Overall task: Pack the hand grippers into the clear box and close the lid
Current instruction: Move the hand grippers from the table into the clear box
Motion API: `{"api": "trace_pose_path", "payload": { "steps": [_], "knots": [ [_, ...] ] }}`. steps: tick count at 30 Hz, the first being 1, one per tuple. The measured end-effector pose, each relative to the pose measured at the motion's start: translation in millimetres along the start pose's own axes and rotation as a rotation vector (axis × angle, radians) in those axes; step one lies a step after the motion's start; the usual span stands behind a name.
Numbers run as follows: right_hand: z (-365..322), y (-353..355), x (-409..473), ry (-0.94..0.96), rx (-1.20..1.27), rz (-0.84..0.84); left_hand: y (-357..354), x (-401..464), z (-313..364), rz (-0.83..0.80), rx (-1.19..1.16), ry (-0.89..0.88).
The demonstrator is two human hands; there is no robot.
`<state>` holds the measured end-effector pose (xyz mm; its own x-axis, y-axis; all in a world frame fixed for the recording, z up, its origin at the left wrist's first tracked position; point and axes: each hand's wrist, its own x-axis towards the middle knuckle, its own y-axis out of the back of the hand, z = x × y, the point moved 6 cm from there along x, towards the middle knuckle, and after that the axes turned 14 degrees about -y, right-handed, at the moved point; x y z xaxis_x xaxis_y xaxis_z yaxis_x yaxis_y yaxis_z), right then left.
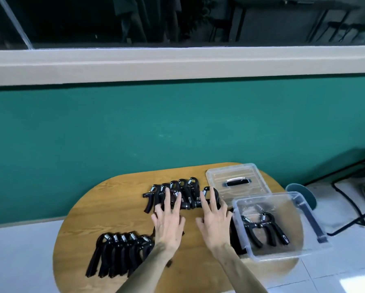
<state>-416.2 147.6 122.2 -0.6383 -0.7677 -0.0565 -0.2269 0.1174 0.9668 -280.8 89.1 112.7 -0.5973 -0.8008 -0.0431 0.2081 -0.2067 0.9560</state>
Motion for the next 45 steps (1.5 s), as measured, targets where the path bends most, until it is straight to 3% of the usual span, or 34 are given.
{"api": "trace_pose_path", "payload": {
  "steps": [10, 32, 41, 45],
  "knots": [
    [103.7, 27.3, 13.0, 0.005, 0.027, -0.004, -26.0, 2.4, 103.9, 0.027, -0.025, 0.014],
    [217.6, 30.4, 73.6, -0.157, -0.023, -0.103, -88.8, 73.3, 203.1, 0.041, -0.154, -0.018],
    [287.8, 17.4, 87.2, -0.182, 0.018, -0.208, -139.8, 87.6, 253.3, -0.047, -0.157, -0.005],
    [319.4, 7.9, 100.9, -0.142, 0.031, -0.26, -165.1, 91.8, 280.6, -0.089, -0.17, 0.085]
  ]
}}
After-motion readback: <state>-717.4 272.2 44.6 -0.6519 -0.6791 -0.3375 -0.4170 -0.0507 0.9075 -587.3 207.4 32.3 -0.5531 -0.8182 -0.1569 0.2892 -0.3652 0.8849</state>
